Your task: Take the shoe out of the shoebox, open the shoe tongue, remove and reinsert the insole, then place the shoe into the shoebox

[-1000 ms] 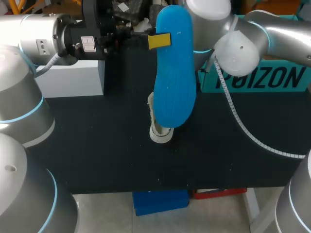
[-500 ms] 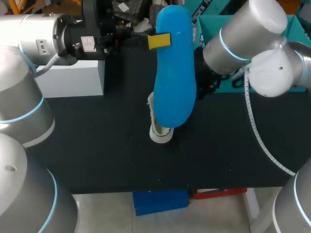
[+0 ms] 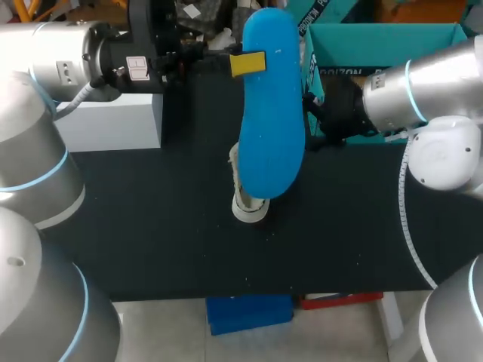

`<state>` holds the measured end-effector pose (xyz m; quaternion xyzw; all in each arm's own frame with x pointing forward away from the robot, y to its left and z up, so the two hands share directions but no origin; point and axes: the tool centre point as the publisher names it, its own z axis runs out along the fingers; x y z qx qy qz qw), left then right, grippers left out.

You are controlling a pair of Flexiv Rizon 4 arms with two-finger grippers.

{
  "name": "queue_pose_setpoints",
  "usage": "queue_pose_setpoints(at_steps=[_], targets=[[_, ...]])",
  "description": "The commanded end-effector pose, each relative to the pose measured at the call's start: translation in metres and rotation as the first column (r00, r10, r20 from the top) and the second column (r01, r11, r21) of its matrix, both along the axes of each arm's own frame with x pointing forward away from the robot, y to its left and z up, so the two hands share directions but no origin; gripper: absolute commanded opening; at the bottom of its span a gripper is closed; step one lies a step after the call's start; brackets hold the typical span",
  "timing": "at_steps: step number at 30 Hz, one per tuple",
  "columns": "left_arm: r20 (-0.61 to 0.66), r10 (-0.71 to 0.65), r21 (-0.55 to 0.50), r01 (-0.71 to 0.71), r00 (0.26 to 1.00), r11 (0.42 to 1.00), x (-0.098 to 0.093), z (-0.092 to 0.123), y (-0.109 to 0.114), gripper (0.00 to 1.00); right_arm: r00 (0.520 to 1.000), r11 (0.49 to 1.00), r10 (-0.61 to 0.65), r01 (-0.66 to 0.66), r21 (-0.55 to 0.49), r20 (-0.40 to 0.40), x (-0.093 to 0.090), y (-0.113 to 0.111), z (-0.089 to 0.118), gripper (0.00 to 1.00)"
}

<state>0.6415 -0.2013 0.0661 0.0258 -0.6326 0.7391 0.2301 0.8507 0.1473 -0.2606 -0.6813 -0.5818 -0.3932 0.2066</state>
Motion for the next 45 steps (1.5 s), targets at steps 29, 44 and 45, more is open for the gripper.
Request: queue_pose_setpoints(at_steps=[29, 44, 45], targets=[[0.371, 0.034, -0.049, -0.018, 0.928, 0.999, 0.004, -0.023, -0.02, 0.0, 0.984, 0.811, 0.032, -0.13, 0.571, 0.178, 0.001, -0.008, 0.017, 1.0], [0.317, 0.07, -0.012, -0.07, 0.946, 0.997, 0.014, -0.12, -0.029, 0.0, 0.984, 0.811, 0.032, -0.13, 0.571, 0.178, 0.001, -0.008, 0.017, 1.0], [0.316, 0.069, -0.011, -0.069, 0.946, 0.998, 0.015, -0.122, -0.029, 0.0, 0.984, 0.811, 0.032, -0.13, 0.571, 0.178, 0.001, -0.008, 0.017, 1.0]])
